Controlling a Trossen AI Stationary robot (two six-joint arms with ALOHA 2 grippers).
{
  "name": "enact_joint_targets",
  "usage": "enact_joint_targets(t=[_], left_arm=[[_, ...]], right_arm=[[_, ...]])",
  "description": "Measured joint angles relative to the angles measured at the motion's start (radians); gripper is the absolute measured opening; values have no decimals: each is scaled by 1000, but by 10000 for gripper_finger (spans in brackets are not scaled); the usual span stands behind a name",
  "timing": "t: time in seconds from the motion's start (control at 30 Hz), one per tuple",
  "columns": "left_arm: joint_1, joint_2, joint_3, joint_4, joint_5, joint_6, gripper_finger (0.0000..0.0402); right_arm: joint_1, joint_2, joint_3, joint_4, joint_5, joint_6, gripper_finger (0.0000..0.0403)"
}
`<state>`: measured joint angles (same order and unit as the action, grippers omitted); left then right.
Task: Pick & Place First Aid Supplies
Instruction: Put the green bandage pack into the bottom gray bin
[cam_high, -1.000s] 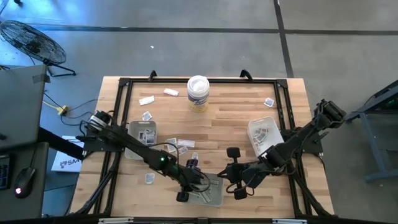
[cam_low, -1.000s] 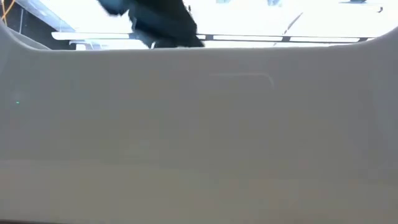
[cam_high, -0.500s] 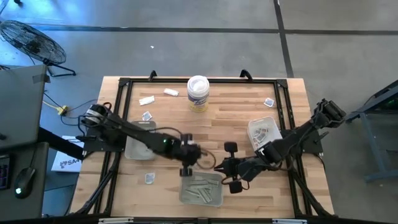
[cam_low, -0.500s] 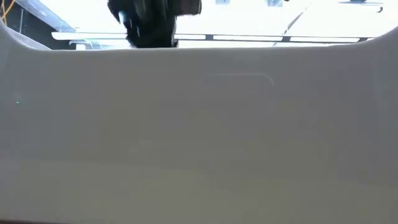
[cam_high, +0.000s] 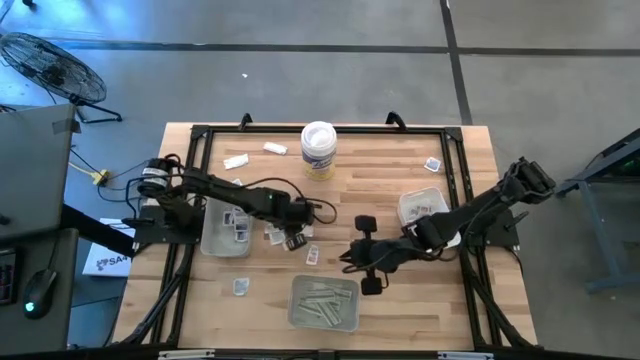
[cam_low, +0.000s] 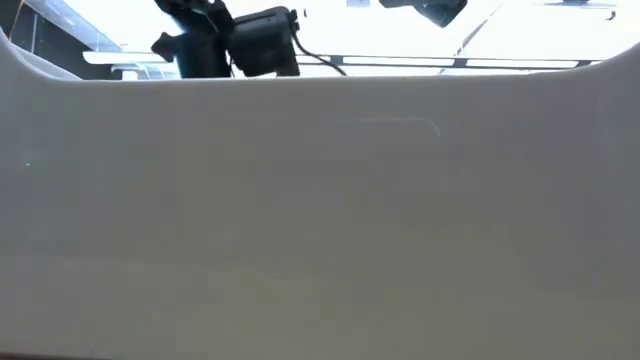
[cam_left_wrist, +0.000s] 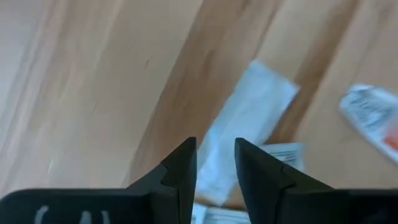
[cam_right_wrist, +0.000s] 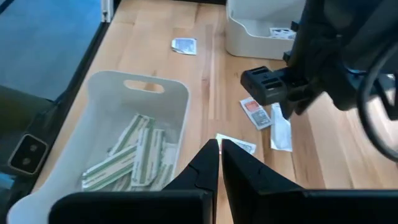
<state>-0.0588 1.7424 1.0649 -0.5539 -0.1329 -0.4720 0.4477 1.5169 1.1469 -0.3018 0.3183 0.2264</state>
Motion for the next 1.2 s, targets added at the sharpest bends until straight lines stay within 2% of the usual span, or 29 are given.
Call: enact_joint_targets(t=[0.23,0.43,0.77,0.87,1.07,1.2], left_arm=[[1,0,-19,-64,-34,-79,106],[0,28,-20,-52,-55,-129,106],[-1,77,-15,-42,-28,-146,102],[-1,78,-16,-44,-44,-156,82],[-2,80,-17,-47,-112,-165,12],[-3,80,-17,-47,-140,-184,8]], right_arm=[[-36,0,0,-3,-2,0,16],[-57,0,0,-2,-8,0,17],[-62,0,0,-6,-48,31,17],[-62,0,0,-6,-48,31,16],[-62,0,0,-8,-49,37,17],[-55,0,0,-9,-50,43,16]])
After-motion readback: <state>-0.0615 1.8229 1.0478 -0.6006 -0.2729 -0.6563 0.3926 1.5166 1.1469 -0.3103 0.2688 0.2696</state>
